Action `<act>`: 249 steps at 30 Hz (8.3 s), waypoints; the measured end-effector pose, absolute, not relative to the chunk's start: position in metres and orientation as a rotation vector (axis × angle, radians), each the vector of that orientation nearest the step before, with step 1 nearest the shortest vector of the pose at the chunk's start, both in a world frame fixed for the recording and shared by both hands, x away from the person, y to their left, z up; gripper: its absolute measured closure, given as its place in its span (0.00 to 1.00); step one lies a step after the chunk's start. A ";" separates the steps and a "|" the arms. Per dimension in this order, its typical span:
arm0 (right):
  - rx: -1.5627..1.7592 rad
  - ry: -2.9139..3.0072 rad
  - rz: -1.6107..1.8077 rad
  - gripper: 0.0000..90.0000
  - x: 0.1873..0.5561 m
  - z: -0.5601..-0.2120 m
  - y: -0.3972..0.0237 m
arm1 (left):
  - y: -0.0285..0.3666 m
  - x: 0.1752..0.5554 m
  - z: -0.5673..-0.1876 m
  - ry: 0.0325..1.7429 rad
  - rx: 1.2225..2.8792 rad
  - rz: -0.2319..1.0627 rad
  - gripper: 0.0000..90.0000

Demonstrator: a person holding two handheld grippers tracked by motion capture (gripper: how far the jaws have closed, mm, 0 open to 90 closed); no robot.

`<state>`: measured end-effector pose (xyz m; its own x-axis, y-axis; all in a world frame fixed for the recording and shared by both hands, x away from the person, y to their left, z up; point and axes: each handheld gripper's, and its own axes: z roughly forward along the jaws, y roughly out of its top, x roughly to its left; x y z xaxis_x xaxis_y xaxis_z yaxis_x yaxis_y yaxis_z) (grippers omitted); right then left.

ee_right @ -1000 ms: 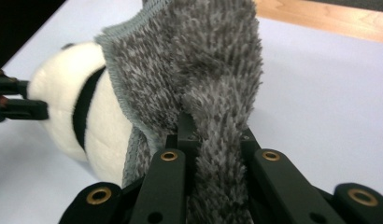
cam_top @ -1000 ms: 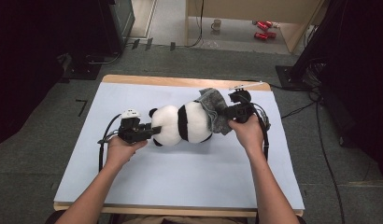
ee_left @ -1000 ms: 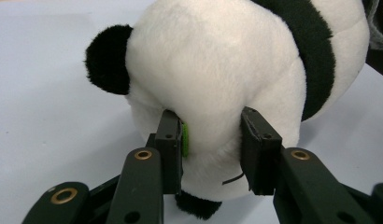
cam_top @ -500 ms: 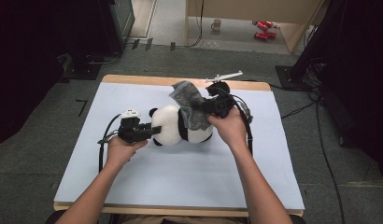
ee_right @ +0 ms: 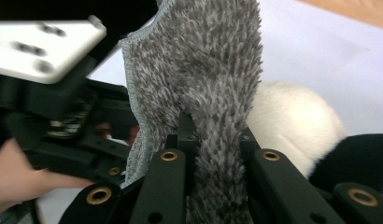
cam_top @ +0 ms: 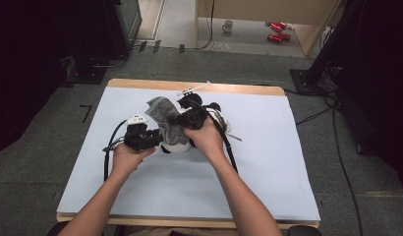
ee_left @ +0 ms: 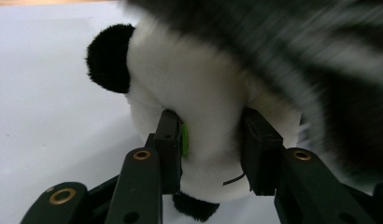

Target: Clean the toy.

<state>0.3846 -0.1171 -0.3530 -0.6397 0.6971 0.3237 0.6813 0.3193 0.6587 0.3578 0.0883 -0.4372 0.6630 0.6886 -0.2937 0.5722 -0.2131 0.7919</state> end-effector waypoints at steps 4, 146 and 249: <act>1.345 2.541 1.178 0.89 0.390 -0.370 -0.114 | 0.088 0.358 -0.438 0.992 1.910 0.152 0.71; 1.495 2.275 1.272 0.89 0.383 -0.349 -0.225 | 0.077 0.363 -0.462 0.904 1.885 0.250 0.69; 1.366 2.486 1.285 0.88 0.379 -0.380 -0.129 | 0.082 0.356 -0.435 0.961 1.900 0.159 0.84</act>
<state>0.3786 -0.1295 -0.3800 -0.6151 0.7114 0.3400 0.6887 0.2749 0.6709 0.3557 0.0816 -0.4349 0.6806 0.6777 -0.2783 0.5515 -0.2240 0.8035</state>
